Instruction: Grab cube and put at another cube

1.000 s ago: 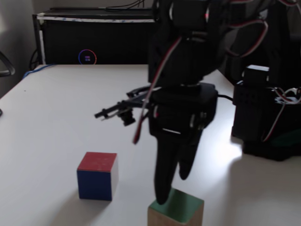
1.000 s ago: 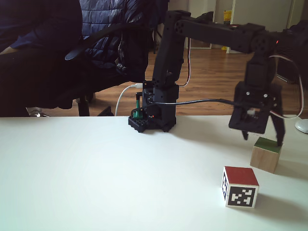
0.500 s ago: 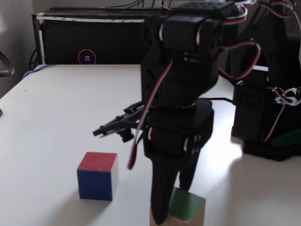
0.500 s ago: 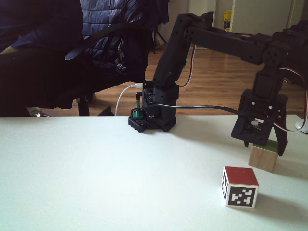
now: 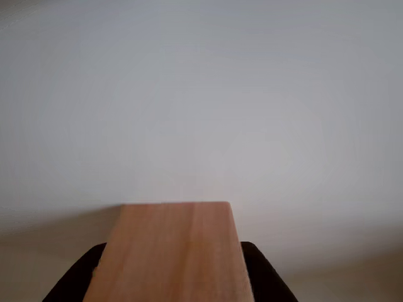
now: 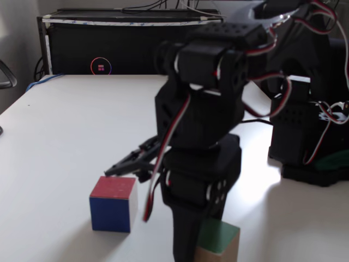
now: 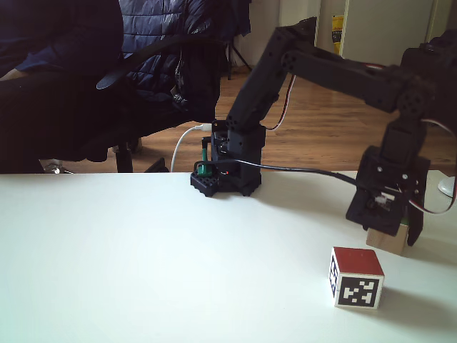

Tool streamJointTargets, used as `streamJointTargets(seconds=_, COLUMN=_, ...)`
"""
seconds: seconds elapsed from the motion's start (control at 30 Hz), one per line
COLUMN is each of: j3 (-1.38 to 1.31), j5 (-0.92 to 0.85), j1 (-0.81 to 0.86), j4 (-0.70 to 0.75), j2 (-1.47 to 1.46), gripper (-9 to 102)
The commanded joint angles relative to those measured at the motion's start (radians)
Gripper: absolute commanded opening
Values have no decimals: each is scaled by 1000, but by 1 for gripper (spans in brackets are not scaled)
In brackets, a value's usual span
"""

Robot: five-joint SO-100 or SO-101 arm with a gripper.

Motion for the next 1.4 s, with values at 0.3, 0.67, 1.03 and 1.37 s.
streamJointTargets(seconds=0.3, j3=-71, j5=6, j1=-12, j4=8, j2=-6, gripper=14)
streamJointTargets(seconds=0.67, j3=-94, j5=49, j1=51, j4=52, j2=144, gripper=8)
streamJointTargets(seconds=1.03, j3=-121, j5=20, j1=321, j4=101, j2=331, gripper=8)
streamJointTargets(seconds=1.37, j3=-138, j5=-8, j1=465, j4=126, j2=350, gripper=7)
